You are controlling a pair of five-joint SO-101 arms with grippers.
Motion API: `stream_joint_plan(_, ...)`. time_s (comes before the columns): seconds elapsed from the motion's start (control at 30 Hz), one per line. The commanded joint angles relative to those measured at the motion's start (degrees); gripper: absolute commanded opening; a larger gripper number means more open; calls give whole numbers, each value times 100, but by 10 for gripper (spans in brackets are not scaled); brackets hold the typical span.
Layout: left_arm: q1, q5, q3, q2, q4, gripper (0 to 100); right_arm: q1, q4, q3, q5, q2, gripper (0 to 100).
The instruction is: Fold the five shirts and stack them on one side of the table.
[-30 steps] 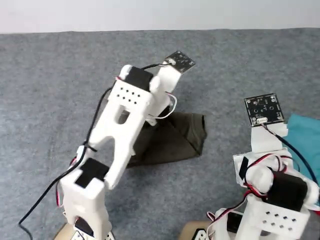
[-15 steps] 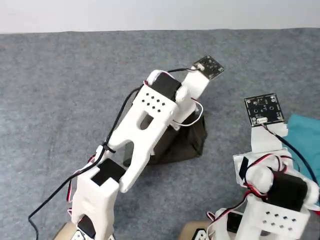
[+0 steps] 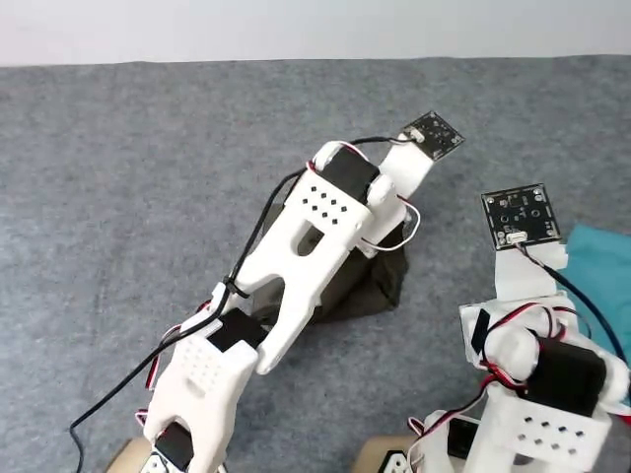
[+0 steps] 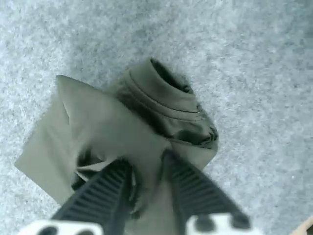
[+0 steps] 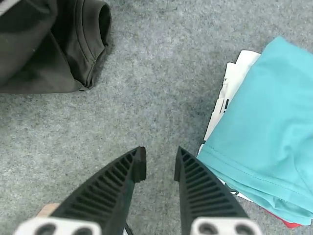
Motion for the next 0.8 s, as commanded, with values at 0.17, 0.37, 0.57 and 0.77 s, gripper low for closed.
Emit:
stream_joint_plan(0.17, -193, 167, -224, -492, 97, 213, -31, 189, -35, -62, -66, 105)
stream_joint_plan(0.37, -958, 105, -92, -642, 105, 190, -31, 189, -35, -62, -66, 105)
stream_joint_plan(0.57, -1468, -404, 602, -607, 79, 64, -31, 189, -35, -62, -66, 105)
stream_joint_plan(0.77, -1486, -571, 936, -97, -70, 6, -31, 171, -35, -62, -66, 105)
